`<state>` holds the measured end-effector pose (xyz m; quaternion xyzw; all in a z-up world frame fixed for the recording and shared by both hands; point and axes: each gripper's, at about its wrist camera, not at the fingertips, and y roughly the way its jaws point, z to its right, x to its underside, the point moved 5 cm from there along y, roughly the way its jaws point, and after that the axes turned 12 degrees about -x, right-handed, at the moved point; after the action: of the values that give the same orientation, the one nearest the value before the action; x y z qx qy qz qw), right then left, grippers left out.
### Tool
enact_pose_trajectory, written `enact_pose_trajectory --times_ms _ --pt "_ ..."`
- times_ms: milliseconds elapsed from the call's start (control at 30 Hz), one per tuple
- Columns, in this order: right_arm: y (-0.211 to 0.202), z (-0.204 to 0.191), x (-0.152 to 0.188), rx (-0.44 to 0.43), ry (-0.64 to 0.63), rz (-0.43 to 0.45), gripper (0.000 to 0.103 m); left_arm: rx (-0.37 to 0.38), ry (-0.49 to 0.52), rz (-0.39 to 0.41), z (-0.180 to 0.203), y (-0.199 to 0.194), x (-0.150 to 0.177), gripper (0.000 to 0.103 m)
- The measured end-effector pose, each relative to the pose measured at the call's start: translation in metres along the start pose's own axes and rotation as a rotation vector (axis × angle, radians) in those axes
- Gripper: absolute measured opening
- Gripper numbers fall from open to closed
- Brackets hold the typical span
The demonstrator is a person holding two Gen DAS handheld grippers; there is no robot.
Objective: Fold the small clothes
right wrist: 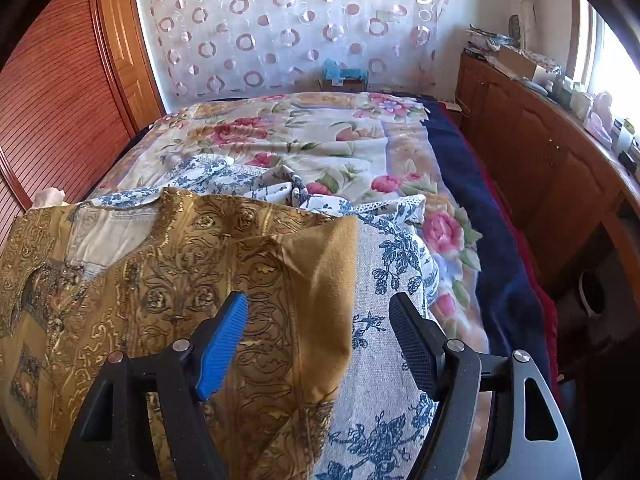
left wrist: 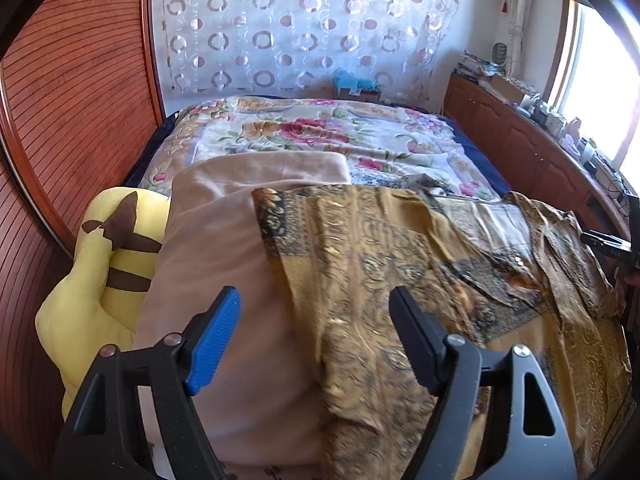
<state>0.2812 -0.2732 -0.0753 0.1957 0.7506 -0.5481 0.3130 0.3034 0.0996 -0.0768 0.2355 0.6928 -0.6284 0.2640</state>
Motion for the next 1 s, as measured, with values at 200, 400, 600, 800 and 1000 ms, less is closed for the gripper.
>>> enact_pose_trajectory --times_ms 200,400,600,800,1000 --pt "0.012 -0.003 0.003 -0.007 -0.006 -0.024 0.075 -0.007 -0.022 -0.027 -0.011 0.019 -0.008 0.066" --pt "0.015 -0.005 0.001 0.020 -0.026 -0.037 0.075 0.010 -0.051 -0.055 -0.016 0.035 -0.018 0.059" --pt "0.017 -0.003 0.002 0.023 -0.033 -0.040 0.075 0.025 -0.076 -0.082 -0.014 0.048 -0.023 0.056" --pt "0.016 -0.003 0.002 0.024 -0.035 -0.040 0.075 0.045 -0.079 -0.083 -0.008 0.049 -0.025 0.033" --pt "0.017 -0.004 0.001 0.013 -0.048 -0.038 0.065 0.038 -0.059 -0.046 -0.001 0.039 -0.028 0.010"
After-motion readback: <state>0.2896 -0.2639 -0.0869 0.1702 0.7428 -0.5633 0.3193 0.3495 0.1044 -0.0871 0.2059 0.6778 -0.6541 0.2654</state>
